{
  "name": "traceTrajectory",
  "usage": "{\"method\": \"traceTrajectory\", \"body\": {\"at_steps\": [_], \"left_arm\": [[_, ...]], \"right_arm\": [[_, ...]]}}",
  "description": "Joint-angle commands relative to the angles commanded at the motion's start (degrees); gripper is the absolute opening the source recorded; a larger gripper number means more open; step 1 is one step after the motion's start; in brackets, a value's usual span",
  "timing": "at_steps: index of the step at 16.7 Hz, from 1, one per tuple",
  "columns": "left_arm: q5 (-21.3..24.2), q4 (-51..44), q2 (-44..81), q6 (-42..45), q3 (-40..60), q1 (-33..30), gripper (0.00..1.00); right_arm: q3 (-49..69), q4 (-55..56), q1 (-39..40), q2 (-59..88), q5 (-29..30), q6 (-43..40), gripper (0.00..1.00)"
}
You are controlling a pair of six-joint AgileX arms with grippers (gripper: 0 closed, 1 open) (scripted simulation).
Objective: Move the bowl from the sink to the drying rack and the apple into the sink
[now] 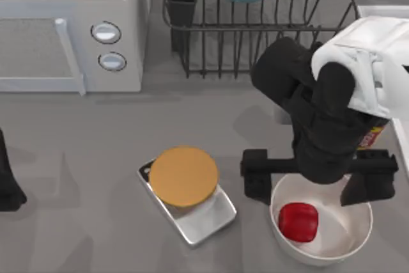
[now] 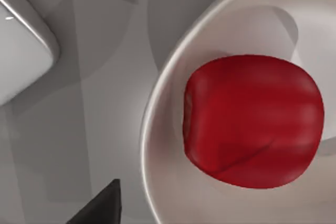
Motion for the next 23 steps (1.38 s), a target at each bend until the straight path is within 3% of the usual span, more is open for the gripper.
{"method": "traceTrajectory", "body": {"at_steps": [5, 16, 21, 23], "left_arm": [[0.0, 0.0, 0.0, 0.0, 0.0, 0.0, 1.00], [0.0, 0.0, 0.0, 0.0, 0.0, 0.0, 1.00], [0.0, 0.0, 0.0, 0.0, 0.0, 0.0, 1.00], [0.0, 0.0, 0.0, 0.0, 0.0, 0.0, 1.00]], "right_arm": [[-1.7, 2.0, -0.3, 0.5, -0.2, -0.3, 1.00], [-13.7, 23.4, 0.1, 10.4, -0.1, 0.3, 1.00], [-13.7, 24.4, 0.2, 10.7, 0.0, 0.3, 1.00], [-13.7, 24.4, 0.2, 10.7, 0.0, 0.3, 0.85]]}}
